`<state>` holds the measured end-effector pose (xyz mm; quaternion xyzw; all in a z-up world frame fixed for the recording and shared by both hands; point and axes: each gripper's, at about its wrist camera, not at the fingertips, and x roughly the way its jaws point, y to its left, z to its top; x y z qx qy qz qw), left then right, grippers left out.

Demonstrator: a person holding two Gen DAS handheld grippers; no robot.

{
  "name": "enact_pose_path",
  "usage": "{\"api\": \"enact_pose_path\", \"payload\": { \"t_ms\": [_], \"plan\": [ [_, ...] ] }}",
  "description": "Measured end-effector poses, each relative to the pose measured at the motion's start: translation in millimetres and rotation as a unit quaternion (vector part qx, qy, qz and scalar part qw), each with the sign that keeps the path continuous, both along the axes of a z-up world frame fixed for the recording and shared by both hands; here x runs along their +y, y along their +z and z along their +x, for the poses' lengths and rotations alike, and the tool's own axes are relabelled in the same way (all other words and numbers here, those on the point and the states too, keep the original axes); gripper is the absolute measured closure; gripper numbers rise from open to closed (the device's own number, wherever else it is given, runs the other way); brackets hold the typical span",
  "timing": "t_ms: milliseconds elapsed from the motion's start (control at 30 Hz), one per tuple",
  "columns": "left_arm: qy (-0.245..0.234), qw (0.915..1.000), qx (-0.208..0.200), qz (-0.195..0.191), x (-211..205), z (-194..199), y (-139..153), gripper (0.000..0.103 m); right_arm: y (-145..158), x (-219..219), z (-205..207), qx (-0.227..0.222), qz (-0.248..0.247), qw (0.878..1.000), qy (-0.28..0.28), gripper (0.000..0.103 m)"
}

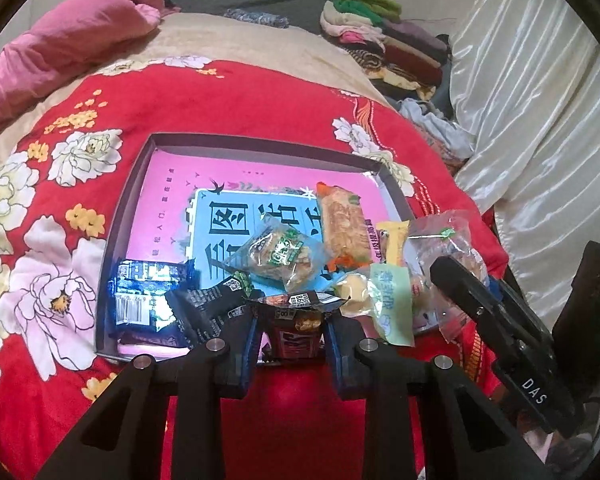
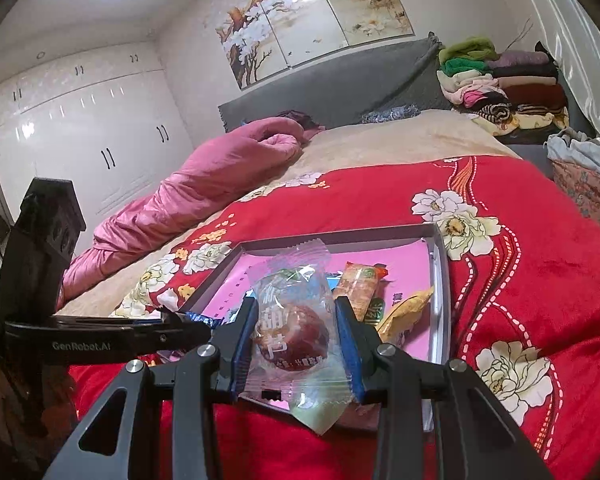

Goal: Organize snacks
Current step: 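Carry the candy bag with right tool while left tool carries Snickers bar over tray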

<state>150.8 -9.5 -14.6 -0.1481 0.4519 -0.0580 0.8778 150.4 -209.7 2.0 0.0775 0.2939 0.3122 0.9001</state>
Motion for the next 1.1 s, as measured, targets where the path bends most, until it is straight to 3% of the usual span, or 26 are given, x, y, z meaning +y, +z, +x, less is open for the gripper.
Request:
{"api": "enact_pose_path", "payload": {
  "t_ms": [1100],
  "plan": [
    [0.006, 0.9997, 0.024, 0.004, 3, 30, -32, 0.074, -15, 6, 21, 0.017, -0.011, 1.0, -0.008, 0.064]
  ]
}}
